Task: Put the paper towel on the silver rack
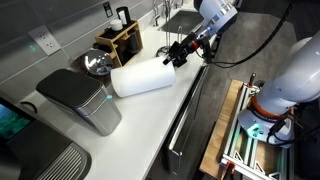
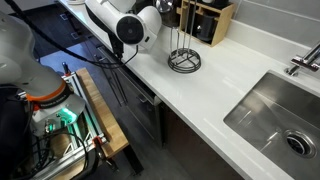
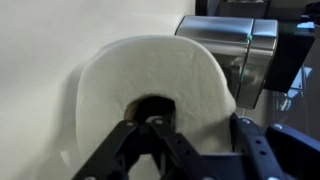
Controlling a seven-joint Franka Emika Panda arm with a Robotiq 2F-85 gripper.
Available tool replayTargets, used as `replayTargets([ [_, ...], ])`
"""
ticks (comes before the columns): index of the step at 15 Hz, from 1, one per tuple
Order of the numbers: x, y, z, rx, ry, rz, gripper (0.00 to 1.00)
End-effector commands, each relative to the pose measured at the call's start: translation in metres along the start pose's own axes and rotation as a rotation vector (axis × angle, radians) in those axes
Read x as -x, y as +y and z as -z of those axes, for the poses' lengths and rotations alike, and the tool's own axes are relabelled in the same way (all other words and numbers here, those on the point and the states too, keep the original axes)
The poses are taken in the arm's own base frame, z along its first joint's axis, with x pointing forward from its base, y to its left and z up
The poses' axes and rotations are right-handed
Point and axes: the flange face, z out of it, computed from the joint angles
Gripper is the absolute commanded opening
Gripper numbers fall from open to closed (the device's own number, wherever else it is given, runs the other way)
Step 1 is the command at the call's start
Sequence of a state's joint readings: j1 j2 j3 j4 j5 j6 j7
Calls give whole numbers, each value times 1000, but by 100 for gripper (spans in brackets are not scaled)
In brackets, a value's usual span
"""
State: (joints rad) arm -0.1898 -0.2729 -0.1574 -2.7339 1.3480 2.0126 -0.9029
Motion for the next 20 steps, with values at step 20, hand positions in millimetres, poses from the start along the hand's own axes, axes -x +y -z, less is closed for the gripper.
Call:
replayTargets([
  [20,14,-287,15,973,-338,528,19],
])
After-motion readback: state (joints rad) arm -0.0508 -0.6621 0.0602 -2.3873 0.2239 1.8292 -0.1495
